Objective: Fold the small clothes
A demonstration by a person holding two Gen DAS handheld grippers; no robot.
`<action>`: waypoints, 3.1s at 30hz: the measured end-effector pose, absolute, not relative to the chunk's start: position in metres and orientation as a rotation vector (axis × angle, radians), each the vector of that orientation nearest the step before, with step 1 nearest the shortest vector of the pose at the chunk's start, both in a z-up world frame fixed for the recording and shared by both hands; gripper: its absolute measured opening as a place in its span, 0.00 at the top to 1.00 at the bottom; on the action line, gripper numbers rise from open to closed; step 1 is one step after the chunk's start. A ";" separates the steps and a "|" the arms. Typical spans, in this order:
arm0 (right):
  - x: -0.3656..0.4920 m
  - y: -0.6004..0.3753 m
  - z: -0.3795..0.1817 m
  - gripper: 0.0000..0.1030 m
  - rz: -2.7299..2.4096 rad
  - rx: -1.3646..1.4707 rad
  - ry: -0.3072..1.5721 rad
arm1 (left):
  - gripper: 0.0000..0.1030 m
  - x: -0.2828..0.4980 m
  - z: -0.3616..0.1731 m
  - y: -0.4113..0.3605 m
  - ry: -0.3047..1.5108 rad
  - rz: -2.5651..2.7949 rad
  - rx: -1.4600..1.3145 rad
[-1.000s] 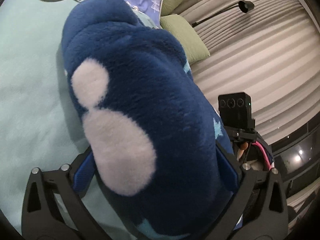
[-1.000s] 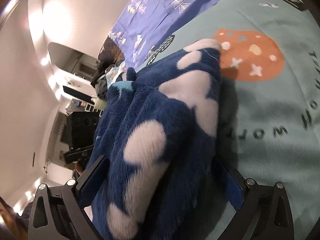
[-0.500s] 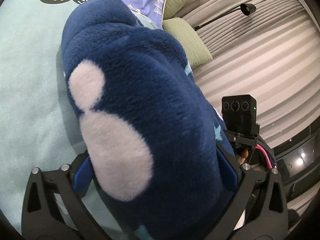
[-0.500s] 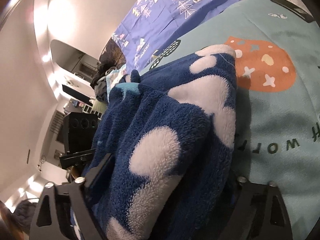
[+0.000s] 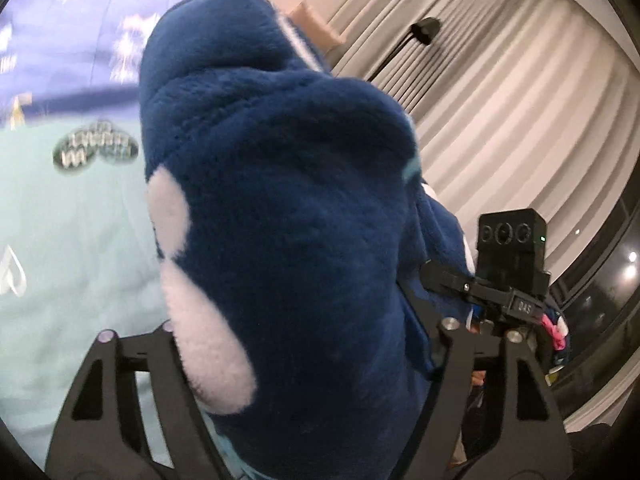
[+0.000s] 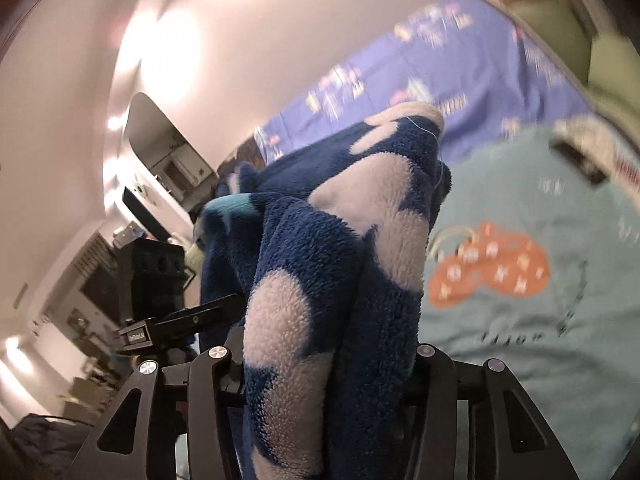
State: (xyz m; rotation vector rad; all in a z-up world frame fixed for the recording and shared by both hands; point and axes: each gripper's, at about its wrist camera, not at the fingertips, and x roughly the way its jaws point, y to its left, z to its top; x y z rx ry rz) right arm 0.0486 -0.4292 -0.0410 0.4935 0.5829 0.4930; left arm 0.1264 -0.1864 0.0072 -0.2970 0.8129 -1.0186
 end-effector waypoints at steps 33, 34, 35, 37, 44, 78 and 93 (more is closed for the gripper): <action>0.223 -0.512 0.031 0.53 0.465 0.549 0.548 | 0.30 0.287 0.092 -0.259 0.726 -0.900 -0.170; 0.237 -0.514 0.023 0.53 0.463 0.552 0.563 | 0.30 0.299 0.084 -0.262 0.738 -0.891 -0.172; 0.248 -0.515 0.017 0.53 0.462 0.553 0.575 | 0.30 0.309 0.078 -0.264 0.749 -0.884 -0.172; 0.273 -0.518 0.003 0.53 0.457 0.562 0.606 | 0.30 0.330 0.063 -0.267 0.777 -0.870 -0.174; 0.352 -0.529 -0.050 0.53 0.432 0.605 0.696 | 0.30 0.396 0.014 -0.282 0.842 -0.804 -0.168; 0.338 -0.556 -0.095 0.20 0.140 0.485 0.751 | 0.20 0.407 -0.020 -0.242 0.731 -0.589 -0.001; 0.098 -0.437 0.040 0.20 0.019 0.186 0.471 | 0.01 0.150 0.125 -0.203 0.314 -0.541 0.181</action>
